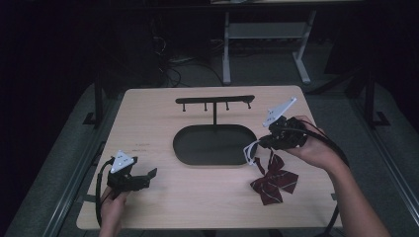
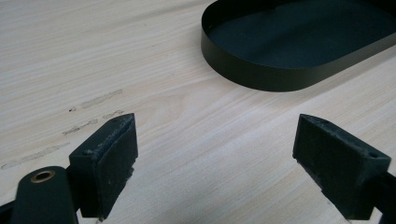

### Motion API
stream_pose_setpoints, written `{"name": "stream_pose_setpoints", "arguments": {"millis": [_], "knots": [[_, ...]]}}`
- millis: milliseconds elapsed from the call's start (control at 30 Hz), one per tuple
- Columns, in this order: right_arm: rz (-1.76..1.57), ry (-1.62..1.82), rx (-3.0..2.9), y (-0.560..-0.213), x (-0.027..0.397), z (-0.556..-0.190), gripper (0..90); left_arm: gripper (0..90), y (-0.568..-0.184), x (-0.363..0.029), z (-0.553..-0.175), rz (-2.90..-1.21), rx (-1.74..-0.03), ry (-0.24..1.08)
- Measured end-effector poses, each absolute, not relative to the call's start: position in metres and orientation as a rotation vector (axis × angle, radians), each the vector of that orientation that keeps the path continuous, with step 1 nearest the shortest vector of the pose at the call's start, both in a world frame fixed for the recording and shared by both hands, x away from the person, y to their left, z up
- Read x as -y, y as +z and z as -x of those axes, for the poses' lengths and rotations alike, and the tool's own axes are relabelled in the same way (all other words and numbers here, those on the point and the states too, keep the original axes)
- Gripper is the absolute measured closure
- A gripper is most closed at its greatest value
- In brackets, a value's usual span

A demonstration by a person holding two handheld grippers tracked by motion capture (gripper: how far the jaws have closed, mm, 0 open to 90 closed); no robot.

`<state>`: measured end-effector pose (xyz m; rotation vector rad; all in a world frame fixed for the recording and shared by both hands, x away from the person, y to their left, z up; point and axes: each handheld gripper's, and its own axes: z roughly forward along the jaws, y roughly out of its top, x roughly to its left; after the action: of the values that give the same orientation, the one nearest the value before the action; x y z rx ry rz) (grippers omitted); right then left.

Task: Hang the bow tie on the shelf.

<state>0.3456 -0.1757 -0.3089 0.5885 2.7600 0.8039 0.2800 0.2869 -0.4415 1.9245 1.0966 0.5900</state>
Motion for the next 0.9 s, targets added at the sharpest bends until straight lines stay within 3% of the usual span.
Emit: {"name": "stream_pose_setpoints", "arguments": {"millis": [900], "knots": [[-0.575,0.809,-2.713,-0.282,0.152,-0.363,83.9,13.6,-0.441,-0.290,-0.280,-1.911,-1.107,0.585]]}}
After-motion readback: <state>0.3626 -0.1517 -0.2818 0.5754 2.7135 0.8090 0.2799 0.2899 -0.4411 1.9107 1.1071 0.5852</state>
